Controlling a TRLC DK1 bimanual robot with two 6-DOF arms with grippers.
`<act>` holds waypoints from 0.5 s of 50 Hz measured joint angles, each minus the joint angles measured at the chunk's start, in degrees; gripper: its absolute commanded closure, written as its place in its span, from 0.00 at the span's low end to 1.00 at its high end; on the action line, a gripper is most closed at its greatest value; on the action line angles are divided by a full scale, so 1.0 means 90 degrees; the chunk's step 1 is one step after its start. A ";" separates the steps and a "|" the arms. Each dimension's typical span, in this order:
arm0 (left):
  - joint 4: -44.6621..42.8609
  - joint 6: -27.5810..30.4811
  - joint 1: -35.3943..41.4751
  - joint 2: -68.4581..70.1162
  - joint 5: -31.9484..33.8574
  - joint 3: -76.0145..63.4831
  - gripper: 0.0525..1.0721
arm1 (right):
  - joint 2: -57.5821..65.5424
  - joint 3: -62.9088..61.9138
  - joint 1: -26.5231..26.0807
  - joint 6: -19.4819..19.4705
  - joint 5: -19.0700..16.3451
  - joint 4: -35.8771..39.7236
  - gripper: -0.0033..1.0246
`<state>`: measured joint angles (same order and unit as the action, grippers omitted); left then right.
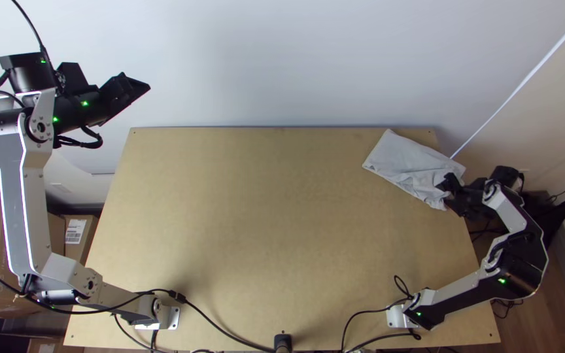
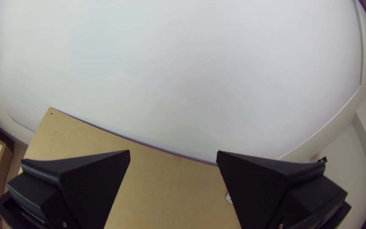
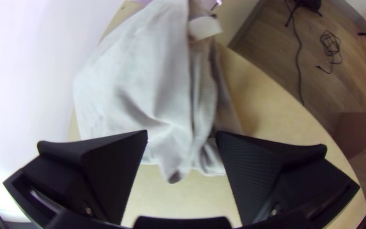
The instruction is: Fold the t-shirt
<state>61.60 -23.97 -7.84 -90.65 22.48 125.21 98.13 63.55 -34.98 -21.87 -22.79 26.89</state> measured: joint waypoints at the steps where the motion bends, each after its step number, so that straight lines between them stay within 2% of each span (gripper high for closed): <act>1: 0.0000 0.0000 0.0000 0.0017 0.0000 -0.0012 0.04 | 0.0000 0.0017 -0.0080 0.0049 0.0078 0.0078 0.04; 5: 0.0000 0.0000 0.0000 0.0090 0.0005 -0.0066 0.04 | -0.0005 0.0197 -0.0389 0.0347 0.0454 0.0529 0.04; 10: 0.0000 0.0000 -0.0010 0.0148 0.0024 -0.0104 0.04 | -0.0180 0.0495 -0.0687 0.0658 0.0607 0.0782 0.04; 21: -0.0007 0.0000 -0.0095 0.0265 0.0046 -0.0131 0.04 | -0.1484 0.1338 -0.0690 0.1290 0.0607 0.0775 0.04; 25: -0.0056 0.0002 -0.0170 0.0357 0.0046 -0.0143 0.04 | -0.2001 0.1676 -0.0491 0.1399 0.0529 0.0503 0.14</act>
<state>61.10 -23.94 -9.37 -87.44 22.90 123.92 80.12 78.63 -39.40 -9.28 -18.02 31.42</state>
